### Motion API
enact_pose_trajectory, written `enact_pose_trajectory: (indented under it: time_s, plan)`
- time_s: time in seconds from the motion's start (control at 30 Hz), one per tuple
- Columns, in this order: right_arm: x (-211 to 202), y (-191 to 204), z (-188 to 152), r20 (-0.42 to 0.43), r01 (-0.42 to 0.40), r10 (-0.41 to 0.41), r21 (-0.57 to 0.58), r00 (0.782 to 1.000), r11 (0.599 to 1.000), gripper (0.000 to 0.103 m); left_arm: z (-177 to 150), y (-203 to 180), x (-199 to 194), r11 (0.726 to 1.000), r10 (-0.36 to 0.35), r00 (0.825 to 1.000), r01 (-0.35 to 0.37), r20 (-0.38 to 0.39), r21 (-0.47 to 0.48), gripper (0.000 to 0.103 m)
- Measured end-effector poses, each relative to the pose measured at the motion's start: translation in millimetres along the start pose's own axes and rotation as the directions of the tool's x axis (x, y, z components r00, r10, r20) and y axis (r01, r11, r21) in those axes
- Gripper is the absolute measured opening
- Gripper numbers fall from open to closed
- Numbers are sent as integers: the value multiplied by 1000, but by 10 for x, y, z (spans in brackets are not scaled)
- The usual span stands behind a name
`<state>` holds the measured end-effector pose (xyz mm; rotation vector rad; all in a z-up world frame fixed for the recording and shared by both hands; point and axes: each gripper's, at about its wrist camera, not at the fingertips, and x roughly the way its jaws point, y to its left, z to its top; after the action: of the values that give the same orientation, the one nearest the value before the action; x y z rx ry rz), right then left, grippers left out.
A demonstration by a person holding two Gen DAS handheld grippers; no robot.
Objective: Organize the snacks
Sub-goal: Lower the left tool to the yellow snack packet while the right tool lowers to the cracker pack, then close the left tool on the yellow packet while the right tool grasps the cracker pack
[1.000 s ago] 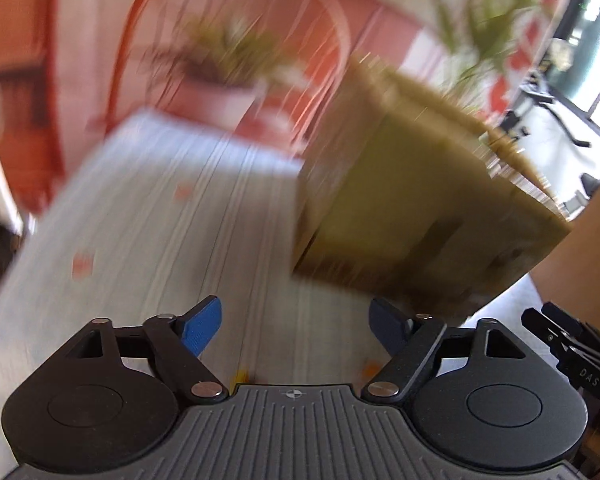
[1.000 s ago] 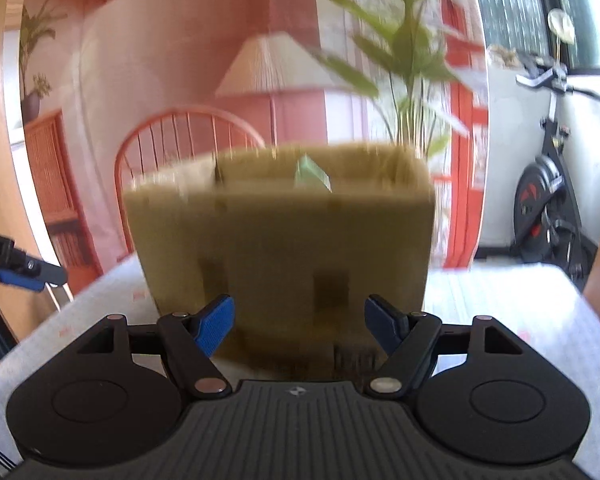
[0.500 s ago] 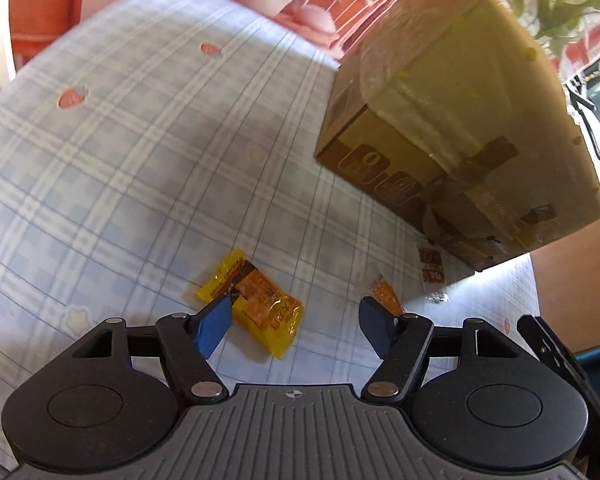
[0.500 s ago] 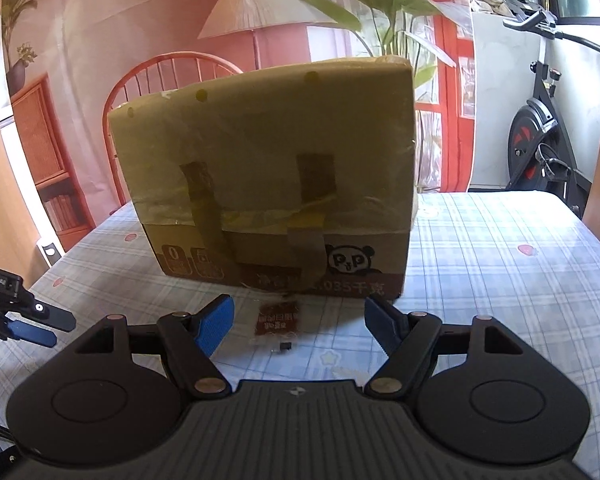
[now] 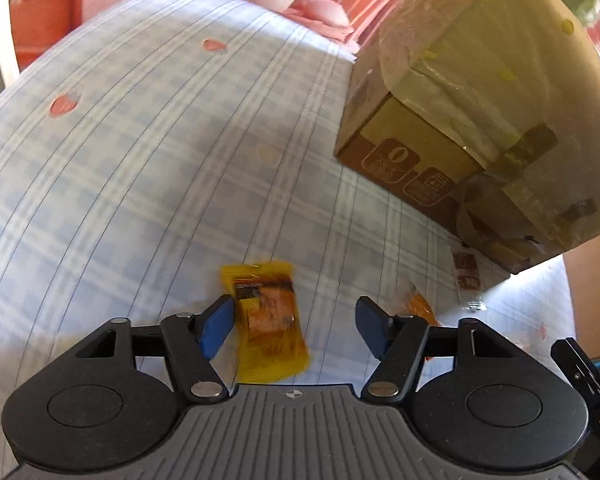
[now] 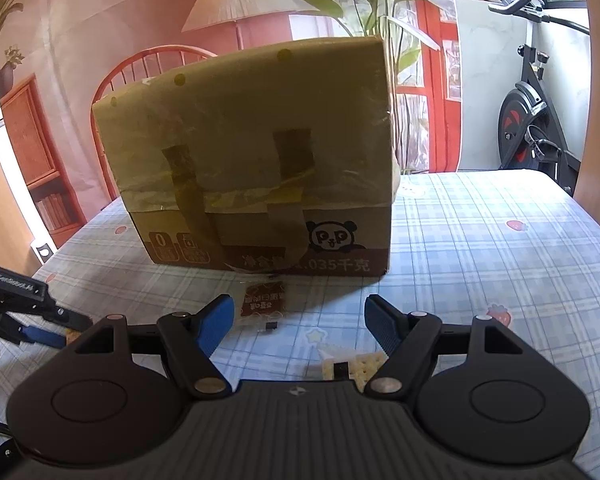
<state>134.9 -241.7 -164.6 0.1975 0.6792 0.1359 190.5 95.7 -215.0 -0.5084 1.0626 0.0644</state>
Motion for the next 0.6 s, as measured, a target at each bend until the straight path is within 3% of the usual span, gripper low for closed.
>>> enact_pose_trajectory:
  time_s: [0.27, 0.5, 0.6]
  plan:
    - [-11, -58, -133, -31, 28, -28, 8, 999, 1000, 75, -61, -179, 35, 984, 41, 999, -44, 19, 171, 62]
    - [54, -75, -293, -66, 70, -72, -34, 995, 997, 75, -288, -216, -47, 936, 71, 994, -93, 77, 340, 64]
    - [117, -106, -365, -78, 94, -97, -45, 992, 995, 75, -353, -177, -76, 929, 72, 993, -101, 96, 356, 64]
